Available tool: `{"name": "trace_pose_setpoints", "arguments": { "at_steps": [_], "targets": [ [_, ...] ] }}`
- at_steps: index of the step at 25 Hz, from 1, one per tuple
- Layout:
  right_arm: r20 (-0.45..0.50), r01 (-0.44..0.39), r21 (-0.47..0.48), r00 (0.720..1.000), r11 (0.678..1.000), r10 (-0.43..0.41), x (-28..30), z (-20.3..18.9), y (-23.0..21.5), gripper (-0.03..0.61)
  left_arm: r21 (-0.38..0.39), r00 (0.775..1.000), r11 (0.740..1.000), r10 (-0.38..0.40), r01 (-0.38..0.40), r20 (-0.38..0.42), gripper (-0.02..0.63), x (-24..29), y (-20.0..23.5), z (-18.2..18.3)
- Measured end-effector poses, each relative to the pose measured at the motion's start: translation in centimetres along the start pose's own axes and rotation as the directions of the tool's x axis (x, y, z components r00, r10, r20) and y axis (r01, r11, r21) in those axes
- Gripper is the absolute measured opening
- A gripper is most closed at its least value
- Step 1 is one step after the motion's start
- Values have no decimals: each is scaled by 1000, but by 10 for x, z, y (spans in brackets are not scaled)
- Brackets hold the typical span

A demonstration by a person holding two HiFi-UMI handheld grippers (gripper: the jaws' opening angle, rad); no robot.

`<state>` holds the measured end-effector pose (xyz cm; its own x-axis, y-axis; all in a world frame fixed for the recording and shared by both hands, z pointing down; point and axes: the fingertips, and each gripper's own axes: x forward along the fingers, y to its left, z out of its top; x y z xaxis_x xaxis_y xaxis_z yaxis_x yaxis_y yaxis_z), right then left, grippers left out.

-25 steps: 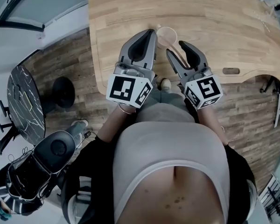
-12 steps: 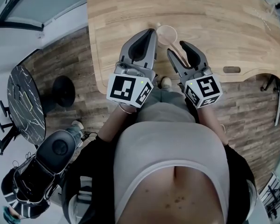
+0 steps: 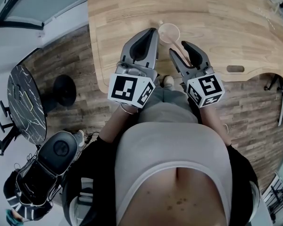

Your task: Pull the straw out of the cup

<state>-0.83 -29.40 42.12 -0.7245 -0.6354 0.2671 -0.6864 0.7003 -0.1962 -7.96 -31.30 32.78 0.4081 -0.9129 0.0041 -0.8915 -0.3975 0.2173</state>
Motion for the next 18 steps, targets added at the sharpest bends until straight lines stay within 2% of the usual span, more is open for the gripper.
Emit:
{"name": "trace_pose_setpoints", "arguments": {
  "at_steps": [18],
  "targets": [
    [-48,41,-4,998,999,-41,0,-13,-6,189,-8,1000,1000,-4,3,-19,6,0,-3,-7]
  ]
}}
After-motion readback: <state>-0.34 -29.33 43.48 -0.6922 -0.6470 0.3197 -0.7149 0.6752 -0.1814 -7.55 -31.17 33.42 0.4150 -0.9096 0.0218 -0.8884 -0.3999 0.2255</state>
